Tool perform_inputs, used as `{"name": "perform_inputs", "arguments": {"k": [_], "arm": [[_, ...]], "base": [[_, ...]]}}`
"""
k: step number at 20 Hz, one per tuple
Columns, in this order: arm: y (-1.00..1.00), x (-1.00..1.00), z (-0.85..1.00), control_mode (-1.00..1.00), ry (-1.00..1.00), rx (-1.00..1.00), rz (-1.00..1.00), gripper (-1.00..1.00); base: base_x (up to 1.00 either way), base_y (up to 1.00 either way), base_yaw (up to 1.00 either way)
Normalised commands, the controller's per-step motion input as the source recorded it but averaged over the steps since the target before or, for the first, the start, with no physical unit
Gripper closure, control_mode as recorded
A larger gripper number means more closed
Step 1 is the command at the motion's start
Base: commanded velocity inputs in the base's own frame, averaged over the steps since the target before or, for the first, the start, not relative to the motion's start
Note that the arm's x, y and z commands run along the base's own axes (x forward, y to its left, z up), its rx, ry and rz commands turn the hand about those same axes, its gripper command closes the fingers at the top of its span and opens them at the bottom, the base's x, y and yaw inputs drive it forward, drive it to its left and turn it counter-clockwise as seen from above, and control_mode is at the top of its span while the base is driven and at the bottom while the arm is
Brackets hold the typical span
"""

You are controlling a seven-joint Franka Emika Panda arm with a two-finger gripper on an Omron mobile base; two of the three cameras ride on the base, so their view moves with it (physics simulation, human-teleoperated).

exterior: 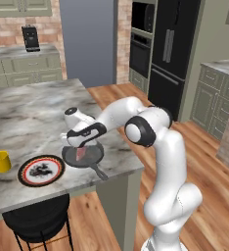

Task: Pick up the pan with the steak in it and place it on the dining table. Then place the steak on the plate.

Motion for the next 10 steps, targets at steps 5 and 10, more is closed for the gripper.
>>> {"name": "perform_inputs", "arguments": {"k": [5,10], "arm": [[0.05,-0.12,-0.10,-1.00,0.01,0.00,0.00,1.00],[0.00,0.00,0.07,-1.00,0.00,0.00,0.00,1.00]], "base": [[0.00,0.00,0.00],[0.00,0.00,0.00]]}}
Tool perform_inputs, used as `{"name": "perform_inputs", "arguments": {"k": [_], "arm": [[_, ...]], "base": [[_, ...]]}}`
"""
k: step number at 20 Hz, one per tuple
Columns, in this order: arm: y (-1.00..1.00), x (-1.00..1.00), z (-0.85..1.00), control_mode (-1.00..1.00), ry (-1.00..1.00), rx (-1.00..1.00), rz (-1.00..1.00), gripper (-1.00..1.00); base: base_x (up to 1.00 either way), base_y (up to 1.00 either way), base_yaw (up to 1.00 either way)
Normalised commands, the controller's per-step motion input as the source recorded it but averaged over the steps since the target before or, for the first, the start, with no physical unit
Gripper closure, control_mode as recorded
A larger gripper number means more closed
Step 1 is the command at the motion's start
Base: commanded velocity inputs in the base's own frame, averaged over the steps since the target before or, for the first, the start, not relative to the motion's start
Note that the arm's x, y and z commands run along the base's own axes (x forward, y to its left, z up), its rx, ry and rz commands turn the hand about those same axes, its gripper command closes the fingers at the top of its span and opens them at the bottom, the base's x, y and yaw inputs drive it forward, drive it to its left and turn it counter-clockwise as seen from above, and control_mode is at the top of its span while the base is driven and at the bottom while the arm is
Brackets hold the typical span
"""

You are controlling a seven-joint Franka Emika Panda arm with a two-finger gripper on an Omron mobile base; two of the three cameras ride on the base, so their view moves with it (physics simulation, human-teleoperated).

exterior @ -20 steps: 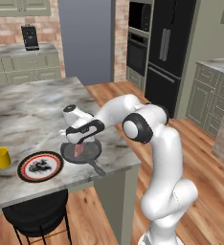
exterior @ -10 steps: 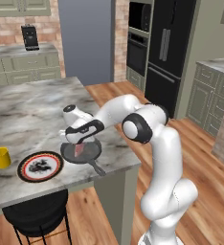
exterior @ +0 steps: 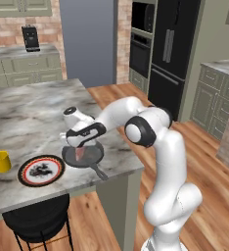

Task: Pick up the pan with the steak in it and place it on the dining table. Then place the steak on the plate.

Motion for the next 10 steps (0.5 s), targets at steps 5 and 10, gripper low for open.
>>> {"name": "perform_inputs", "arguments": {"k": [5,10], "arm": [[0.00,-0.05,0.51,-1.00,0.00,0.06,0.00,1.00],[0.00,-0.30,0.63,-1.00,0.01,0.07,0.02,1.00]], "base": [[0.00,0.00,0.00],[0.00,0.00,0.00]]}}
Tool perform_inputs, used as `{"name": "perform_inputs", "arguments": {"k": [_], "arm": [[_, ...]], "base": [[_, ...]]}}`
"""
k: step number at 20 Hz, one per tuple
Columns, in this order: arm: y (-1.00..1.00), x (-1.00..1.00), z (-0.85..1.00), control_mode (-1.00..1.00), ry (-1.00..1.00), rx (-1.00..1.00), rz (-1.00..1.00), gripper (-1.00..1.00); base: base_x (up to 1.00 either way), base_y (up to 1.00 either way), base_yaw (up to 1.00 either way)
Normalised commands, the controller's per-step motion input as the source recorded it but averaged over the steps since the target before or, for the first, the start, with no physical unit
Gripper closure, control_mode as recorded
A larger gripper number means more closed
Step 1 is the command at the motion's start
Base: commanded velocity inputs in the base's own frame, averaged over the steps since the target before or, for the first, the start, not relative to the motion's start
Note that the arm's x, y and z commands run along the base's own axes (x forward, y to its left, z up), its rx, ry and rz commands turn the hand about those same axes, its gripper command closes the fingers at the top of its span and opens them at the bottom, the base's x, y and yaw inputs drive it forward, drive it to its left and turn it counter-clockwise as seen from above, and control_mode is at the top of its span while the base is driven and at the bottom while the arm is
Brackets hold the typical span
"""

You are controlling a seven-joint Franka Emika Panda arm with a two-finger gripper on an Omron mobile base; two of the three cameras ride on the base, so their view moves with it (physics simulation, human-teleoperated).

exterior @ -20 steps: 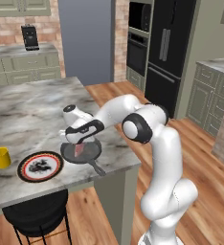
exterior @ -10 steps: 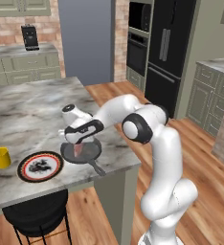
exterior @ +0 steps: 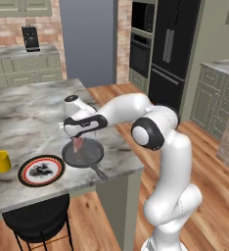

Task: Pick up the pan with the steak in it and place it on the dining table. Then place the steak on the plate.

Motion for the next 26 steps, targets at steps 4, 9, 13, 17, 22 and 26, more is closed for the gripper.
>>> {"name": "perform_inputs", "arguments": {"k": [4,9,13,17,22,26], "arm": [[0.13,-0.66,0.44,-1.00,0.00,0.08,0.06,1.00],[0.50,-0.51,0.04,-1.00,-0.04,0.06,0.09,1.00],[0.74,-0.27,-0.03,-1.00,-0.07,0.03,0.06,1.00],[0.76,-0.22,-0.04,-1.00,-0.09,0.04,0.03,1.00],[0.66,-0.09,0.00,-1.00,-0.11,0.01,0.01,1.00],[0.21,-0.05,0.00,-1.00,-0.02,0.00,0.02,1.00]], "base": [[0.00,0.00,0.00],[0.00,0.00,0.00],[0.00,0.00,0.00],[0.00,0.00,0.00],[0.00,0.00,0.00],[0.00,0.00,0.00]]}}
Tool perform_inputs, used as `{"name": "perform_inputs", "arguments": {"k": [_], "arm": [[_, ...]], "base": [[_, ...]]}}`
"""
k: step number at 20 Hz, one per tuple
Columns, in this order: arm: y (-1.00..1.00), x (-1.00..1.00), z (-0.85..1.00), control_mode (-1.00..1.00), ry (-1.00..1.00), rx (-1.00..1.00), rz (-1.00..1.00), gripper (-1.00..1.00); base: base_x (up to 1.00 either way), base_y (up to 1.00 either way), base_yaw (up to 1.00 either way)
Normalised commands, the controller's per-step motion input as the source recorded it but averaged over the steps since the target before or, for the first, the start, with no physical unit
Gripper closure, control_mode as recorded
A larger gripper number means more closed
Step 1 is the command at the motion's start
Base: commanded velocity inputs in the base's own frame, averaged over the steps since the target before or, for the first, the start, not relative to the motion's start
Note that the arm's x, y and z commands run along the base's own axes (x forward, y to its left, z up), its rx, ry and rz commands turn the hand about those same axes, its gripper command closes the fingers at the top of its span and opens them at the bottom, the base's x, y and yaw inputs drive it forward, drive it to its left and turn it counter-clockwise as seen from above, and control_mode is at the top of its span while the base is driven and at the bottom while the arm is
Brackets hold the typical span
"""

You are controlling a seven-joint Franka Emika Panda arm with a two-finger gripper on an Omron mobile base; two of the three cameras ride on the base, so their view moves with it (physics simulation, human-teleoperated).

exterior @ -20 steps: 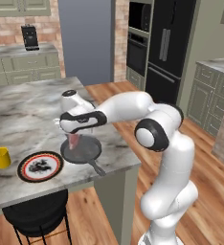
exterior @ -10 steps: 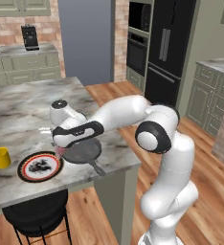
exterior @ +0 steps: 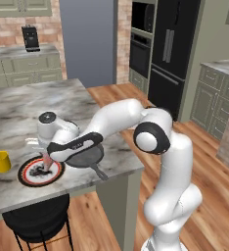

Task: Pick up the pan with the steak in it and place it on the dining table. Then place the steak on the plate.

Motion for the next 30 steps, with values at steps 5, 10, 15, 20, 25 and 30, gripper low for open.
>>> {"name": "perform_inputs", "arguments": {"k": [5,10,15,20,25,30], "arm": [[0.16,-0.02,-0.10,-1.00,0.00,0.00,0.00,1.00],[0.14,0.00,-0.08,-1.00,0.00,0.00,0.00,1.00],[0.09,0.00,-0.20,-1.00,0.00,0.00,0.00,1.00],[0.09,0.00,-0.21,-1.00,0.00,0.00,0.00,1.00],[0.02,0.00,-0.06,-1.00,0.00,-0.01,0.00,1.00],[0.00,0.00,-0.02,-1.00,0.00,0.00,0.00,-1.00]], "base": [[0.00,0.00,0.00],[0.00,0.00,0.00],[0.00,0.00,0.00],[0.00,0.00,0.00],[0.00,0.00,0.00],[0.00,0.00,0.00]]}}
